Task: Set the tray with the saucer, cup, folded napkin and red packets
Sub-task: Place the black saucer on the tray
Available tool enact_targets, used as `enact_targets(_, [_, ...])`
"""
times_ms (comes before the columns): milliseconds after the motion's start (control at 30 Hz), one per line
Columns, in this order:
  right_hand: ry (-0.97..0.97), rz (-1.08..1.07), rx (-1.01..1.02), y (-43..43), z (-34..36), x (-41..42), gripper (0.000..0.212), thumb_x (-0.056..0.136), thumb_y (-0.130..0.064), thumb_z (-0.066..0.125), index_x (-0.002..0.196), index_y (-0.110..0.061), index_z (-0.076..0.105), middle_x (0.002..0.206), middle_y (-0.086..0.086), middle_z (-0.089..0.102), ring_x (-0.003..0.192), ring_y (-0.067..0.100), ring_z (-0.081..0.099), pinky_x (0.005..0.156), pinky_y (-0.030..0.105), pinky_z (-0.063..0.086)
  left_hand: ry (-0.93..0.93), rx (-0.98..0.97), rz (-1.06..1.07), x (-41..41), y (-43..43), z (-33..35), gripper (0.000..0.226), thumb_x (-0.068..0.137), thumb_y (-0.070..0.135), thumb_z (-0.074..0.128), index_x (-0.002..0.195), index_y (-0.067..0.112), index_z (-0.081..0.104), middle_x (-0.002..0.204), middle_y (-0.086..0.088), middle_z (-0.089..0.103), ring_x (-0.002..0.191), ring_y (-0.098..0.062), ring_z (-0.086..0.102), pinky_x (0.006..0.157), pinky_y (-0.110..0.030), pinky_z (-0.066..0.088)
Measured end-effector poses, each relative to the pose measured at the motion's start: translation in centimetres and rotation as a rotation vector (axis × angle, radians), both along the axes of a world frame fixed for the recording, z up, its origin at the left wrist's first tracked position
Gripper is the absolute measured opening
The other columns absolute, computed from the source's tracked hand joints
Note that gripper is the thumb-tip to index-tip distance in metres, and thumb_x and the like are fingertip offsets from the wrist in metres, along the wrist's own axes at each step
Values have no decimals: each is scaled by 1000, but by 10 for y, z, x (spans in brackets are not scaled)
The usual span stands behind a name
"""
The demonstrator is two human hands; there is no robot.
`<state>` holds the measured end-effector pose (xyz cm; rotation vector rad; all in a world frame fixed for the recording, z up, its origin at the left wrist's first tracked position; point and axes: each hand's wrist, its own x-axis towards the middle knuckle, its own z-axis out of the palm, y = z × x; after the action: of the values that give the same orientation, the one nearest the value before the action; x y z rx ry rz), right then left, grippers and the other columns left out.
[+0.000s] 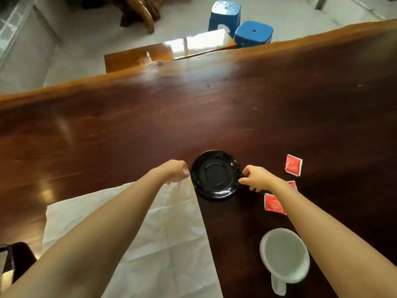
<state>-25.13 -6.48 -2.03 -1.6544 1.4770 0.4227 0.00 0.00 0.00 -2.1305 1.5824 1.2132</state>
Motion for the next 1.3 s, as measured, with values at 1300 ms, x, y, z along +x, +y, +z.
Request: enact_targets(1300, [-622,-288,-75,36,142,99,23,85,6,60,107,0,64,88,13,68,80,27,69,67,38,60,657,-448,1009,57,71,119,22,84,3,65,105,3,61,94,-13,66,75,-22,67,60,-31,59])
